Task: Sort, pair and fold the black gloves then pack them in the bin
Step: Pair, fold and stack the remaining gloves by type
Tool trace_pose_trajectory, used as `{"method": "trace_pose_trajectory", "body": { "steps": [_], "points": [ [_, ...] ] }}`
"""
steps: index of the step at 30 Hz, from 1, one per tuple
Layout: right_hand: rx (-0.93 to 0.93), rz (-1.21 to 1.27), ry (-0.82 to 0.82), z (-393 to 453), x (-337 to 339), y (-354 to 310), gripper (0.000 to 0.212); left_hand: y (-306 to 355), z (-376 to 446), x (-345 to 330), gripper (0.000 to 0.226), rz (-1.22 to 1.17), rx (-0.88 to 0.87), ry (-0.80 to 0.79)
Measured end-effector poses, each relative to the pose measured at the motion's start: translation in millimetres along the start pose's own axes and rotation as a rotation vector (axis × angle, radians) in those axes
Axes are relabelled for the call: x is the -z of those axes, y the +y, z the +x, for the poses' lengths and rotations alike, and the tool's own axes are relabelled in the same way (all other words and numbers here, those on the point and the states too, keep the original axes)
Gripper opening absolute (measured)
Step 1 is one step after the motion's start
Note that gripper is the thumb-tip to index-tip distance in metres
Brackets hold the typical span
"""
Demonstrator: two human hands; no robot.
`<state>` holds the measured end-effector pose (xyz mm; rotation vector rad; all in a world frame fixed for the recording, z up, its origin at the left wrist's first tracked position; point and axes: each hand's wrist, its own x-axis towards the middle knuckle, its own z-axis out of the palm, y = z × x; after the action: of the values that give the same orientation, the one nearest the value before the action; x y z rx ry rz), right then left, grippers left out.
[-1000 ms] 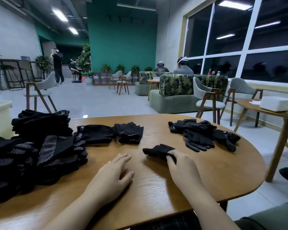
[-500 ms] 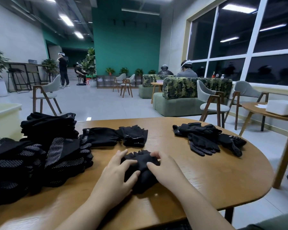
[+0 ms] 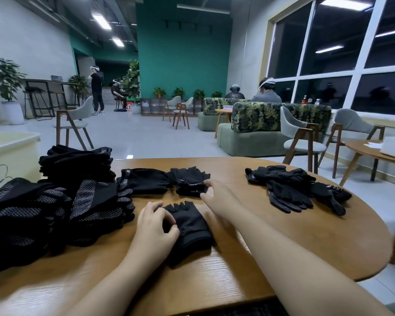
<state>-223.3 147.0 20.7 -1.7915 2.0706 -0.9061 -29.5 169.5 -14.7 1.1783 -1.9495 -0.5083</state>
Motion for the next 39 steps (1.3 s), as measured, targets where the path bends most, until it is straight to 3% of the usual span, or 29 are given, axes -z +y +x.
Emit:
{"method": "trace_pose_trajectory", "body": {
  "steps": [6, 10, 13, 20, 28, 33, 37, 39],
  "points": [
    [0.139, -0.168, -0.109, 47, -17, -20, 0.061, -14, 0, 12, 0.036, -0.105, 0.074, 0.128],
    [0.245, -0.307, -0.262, 57, -31, -29, 0.049, -17, -4, 17, 0.042, -0.171, 0.088, 0.086],
    [0.207, -0.511, -0.292, 53, -37, -28, 0.041, -18, -3, 19, 0.042, -0.175, 0.084, 0.092],
    [0.168, -0.387, -0.113, 45, -34, -23, 0.052, -19, -2, 22, 0.031, -0.215, 0.046, 0.136],
    [0.196, -0.207, 0.205, 24, -11, -25, 0.062, -18, -1, 22, 0.021, -0.276, 0.111, 0.158],
    [0.329, -0.308, 0.28, -15, 6, -35, 0.068, -17, -1, 22, 0.019, -0.322, 0.17, 0.171],
    [0.634, -0.493, 0.452, -60, 9, -37, 0.069, -19, 0, 22, 0.027, -0.267, 0.182, 0.168],
    [0.754, -0.538, 0.412, -76, 1, -29, 0.064, -20, 0, 22, 0.031, -0.258, 0.173, 0.162]
  ]
}}
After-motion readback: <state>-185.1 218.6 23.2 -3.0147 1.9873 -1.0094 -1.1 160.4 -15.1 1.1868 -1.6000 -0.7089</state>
